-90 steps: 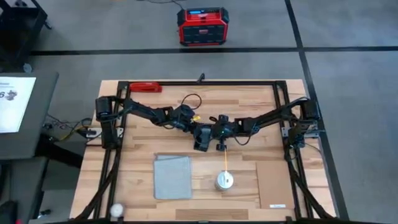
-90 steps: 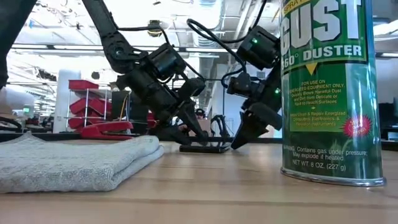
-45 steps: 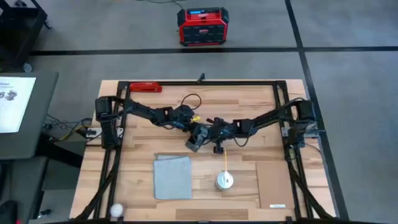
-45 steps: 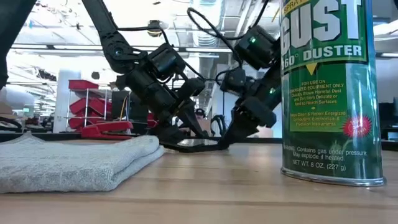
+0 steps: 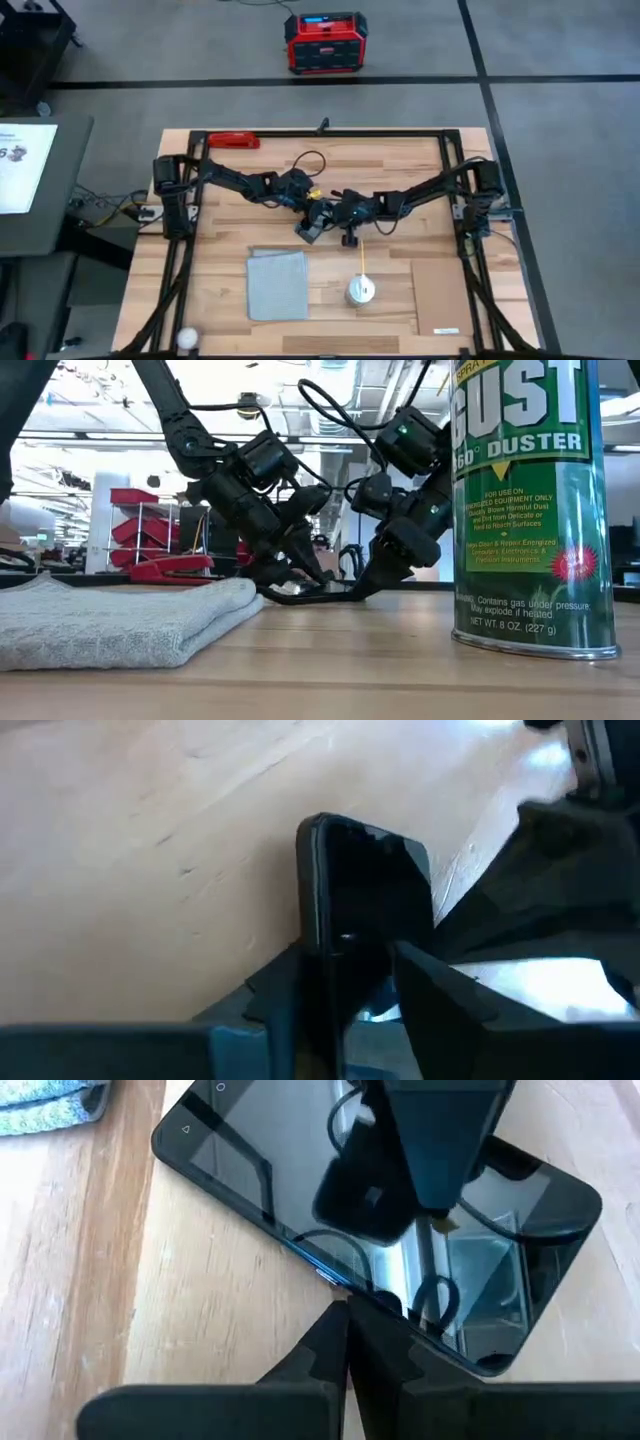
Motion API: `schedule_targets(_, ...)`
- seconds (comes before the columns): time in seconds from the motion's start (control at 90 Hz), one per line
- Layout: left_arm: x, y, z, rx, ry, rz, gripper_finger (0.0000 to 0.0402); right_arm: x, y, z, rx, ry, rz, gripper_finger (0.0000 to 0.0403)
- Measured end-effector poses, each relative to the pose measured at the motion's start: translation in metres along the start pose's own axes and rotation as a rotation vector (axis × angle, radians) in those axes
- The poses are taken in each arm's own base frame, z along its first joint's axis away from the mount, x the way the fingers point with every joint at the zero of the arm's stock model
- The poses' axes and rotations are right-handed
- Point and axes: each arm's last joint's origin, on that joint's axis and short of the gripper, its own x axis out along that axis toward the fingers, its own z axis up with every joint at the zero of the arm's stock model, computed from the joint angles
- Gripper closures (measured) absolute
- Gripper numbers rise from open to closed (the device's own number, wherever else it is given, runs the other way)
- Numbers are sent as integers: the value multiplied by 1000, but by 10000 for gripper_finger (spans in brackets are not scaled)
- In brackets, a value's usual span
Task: Apply microfiber cloth
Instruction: Spray the front of the black phone with the spray bottle
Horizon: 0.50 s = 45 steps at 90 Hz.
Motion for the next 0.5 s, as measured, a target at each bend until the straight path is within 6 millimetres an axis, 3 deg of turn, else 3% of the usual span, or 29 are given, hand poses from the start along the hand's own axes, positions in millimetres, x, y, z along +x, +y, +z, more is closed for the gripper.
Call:
schedule_targets(0.1,-1,-6,2,81,-15,-52,383,0,-1,0,0,0,-2,403)
schedule_targets(0.289,-1,-11,5,159,-43,-105,390,-3,0,2,3,-8,-26,403)
schedule_targets(0.5,-21,-21,10,237,-63,-132,390,-18,-2,5,11,21,-57,403)
